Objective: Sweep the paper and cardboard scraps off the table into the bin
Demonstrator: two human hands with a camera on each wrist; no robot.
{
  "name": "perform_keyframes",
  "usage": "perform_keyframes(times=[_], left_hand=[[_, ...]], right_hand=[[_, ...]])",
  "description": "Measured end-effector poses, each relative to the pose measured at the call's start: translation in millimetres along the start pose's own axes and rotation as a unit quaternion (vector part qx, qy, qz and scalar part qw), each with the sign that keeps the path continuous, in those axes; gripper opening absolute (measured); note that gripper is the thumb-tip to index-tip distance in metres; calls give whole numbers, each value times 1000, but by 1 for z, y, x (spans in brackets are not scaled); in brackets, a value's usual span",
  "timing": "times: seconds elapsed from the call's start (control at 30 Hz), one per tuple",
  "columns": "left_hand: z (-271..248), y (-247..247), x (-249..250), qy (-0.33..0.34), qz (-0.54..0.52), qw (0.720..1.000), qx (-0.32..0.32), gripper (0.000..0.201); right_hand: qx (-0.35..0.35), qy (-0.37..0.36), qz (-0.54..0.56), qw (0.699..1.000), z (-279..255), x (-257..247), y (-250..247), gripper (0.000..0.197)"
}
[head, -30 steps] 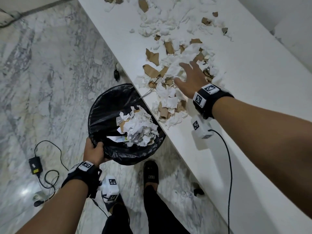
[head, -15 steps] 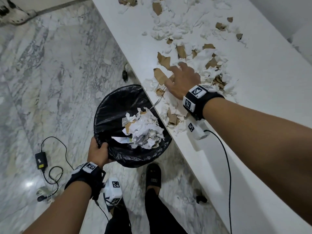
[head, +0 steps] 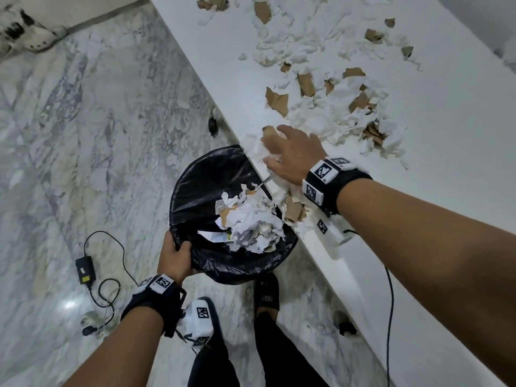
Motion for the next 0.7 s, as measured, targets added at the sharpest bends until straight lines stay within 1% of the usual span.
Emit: perform_keyframes(times=[0.07, 0.13, 0.2, 0.27, 0.33, 0.37, 0.43, 0.53, 0.63, 0.7], left_hand=[[4, 1, 3, 7, 9, 1000, -10, 37], [10, 2, 5, 13, 15, 1000, -20, 37], [16, 3, 8, 27, 30, 999, -27, 39], [25, 4, 8, 43, 49, 997, -31, 45], [40, 5, 2, 54, 55, 996, -38, 44], [50, 6, -3, 58, 64, 995, -45, 41], [52, 9, 1, 64, 79, 993, -68, 38], [45, 9, 19, 64, 84, 990, -91, 38], [39, 7, 35, 69, 87, 988, -104, 34], [37, 5, 42, 72, 87, 988, -109, 35]], right_hand=[[64, 10, 24, 998, -2, 13, -20, 50], [94, 40, 28, 994, -1, 34, -34, 53], [68, 89, 22, 993, 2, 57, -34, 61], [8, 142, 48, 989, 4, 72, -22, 69], [-34, 167, 73, 983, 2, 69, -9, 74], [-42, 171, 77, 981, -1, 61, -3, 76], [-38, 176, 73, 981, -11, 39, 6, 73], [-2, 208, 70, 976, -24, 20, 7, 66], [48, 258, 91, 961, -39, 31, -10, 65], [64, 288, 98, 950, -55, 48, -19, 66]])
Point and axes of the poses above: each hand's wrist, its own z-axis towards the middle knuckle, its own y-axis out of the palm, x = y × z, the point moved 7 cm from there along z, towards the middle knuckle, and after that the axes turned 11 degrees about x, right-handed, at the moved point
